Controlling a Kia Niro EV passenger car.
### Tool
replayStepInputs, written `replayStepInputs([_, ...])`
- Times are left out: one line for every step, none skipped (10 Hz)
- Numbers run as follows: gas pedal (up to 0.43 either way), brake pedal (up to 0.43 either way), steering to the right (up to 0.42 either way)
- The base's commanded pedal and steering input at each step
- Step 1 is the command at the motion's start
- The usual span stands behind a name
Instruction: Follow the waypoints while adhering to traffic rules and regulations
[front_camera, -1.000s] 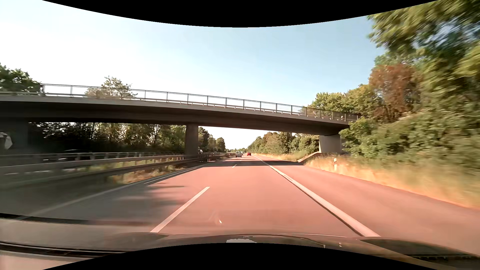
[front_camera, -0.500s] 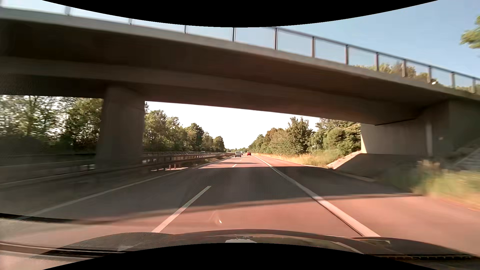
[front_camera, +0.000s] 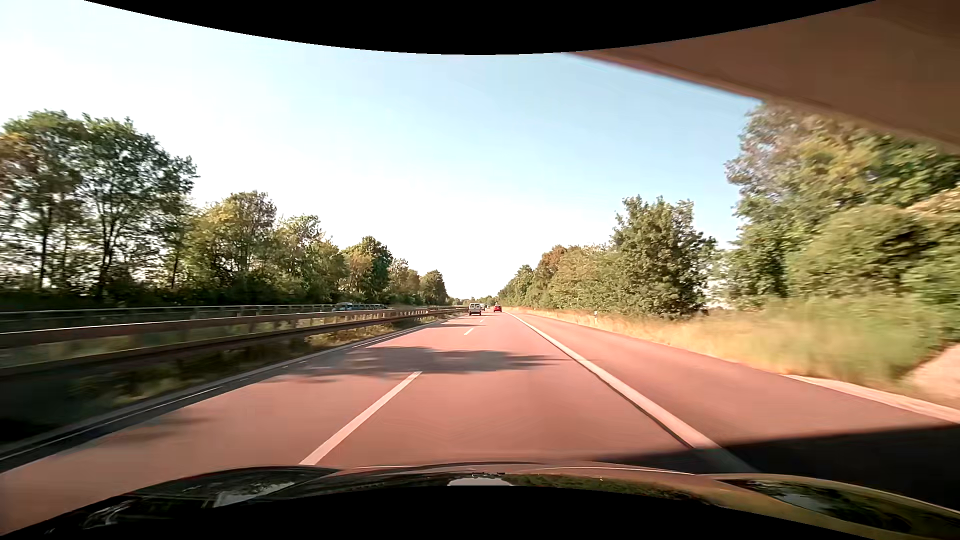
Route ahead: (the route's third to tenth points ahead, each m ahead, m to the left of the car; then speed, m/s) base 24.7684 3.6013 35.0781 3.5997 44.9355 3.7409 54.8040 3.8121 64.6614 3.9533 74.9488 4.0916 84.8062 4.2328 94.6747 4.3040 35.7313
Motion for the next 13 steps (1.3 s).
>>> replayStepInputs([0.441, 0.006, -0.002])
replayStepInputs([0.441, 0.006, -0.003])
replayStepInputs([0.441, 0.006, -0.003])
replayStepInputs([0.441, 0.006, -0.003])
replayStepInputs([0.441, 0.006, -0.003])
replayStepInputs([0.441, 0.006, -0.004])
replayStepInputs([0.441, 0.006, -0.004])
replayStepInputs([0.441, 0.006, -0.003])
replayStepInputs([0.441, 0.006, -0.003])
replayStepInputs([0.441, 0.006, -0.002])
replayStepInputs([0.441, 0.006, -0.002])
replayStepInputs([0.441, 0.006, -0.002])
replayStepInputs([0.441, 0.006, -0.002])
